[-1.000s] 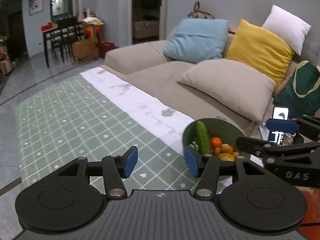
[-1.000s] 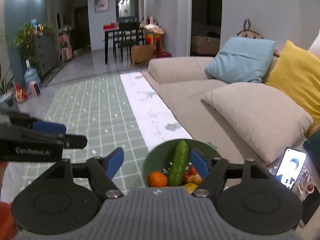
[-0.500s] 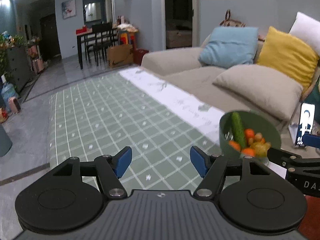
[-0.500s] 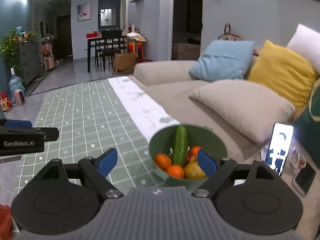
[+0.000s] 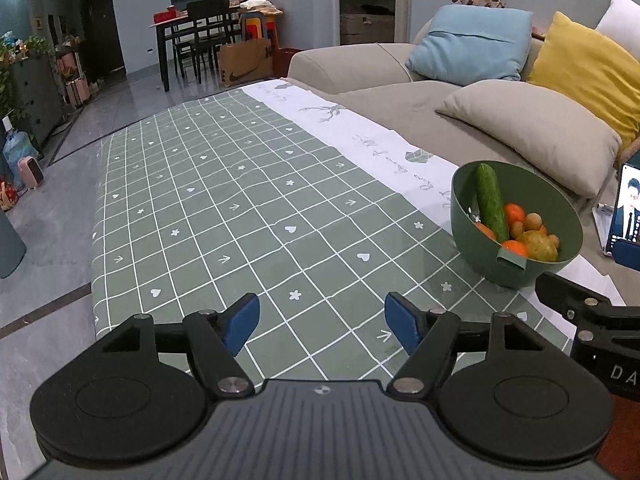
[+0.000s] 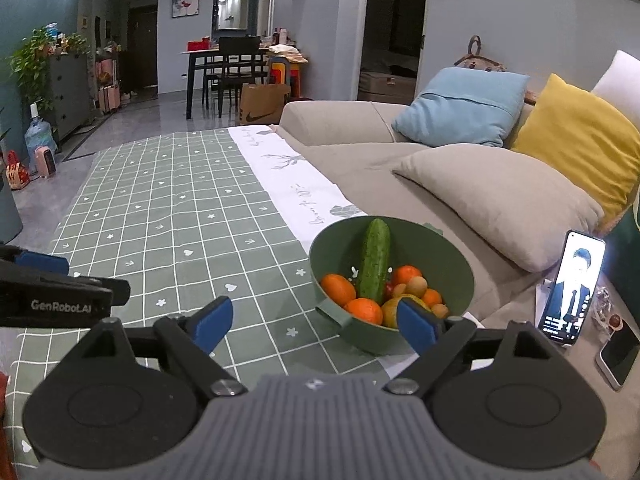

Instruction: Organize fruits

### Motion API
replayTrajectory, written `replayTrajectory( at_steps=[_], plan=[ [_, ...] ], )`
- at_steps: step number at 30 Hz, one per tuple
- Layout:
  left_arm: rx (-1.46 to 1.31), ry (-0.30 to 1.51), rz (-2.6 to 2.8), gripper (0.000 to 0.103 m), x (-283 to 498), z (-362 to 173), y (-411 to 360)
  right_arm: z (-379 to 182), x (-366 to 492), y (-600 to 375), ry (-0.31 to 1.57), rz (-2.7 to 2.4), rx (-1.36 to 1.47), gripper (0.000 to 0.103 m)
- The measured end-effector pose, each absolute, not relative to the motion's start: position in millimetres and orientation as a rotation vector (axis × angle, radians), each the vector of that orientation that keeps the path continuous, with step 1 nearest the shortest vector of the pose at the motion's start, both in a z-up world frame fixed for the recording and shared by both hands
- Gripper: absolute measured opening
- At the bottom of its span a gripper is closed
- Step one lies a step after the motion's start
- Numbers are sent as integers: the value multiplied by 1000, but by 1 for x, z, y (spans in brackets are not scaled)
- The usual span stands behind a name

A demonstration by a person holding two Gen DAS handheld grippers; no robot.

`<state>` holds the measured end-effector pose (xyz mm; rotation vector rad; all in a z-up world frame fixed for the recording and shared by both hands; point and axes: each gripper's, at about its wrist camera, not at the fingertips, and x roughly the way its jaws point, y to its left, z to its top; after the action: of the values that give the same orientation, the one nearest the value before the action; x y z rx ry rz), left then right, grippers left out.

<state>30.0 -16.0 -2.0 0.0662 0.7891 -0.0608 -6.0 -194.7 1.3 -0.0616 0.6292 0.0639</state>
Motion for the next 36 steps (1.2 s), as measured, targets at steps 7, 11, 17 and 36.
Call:
replayTrajectory(
  at_steps=[7, 11, 17, 36],
  plan=[
    [60, 795, -54, 84, 32, -1, -16, 1, -6, -193, 630, 66, -56, 86],
    [58, 794, -53, 84, 32, 0, -16, 0, -5, -192, 631, 70, -60, 86],
    [60, 794, -55, 84, 31, 0, -16, 0, -6, -192, 633, 71, -59, 87],
    [60, 796, -55, 84, 31, 0, -16, 0, -7, -191, 636, 71, -62, 87]
  ],
)
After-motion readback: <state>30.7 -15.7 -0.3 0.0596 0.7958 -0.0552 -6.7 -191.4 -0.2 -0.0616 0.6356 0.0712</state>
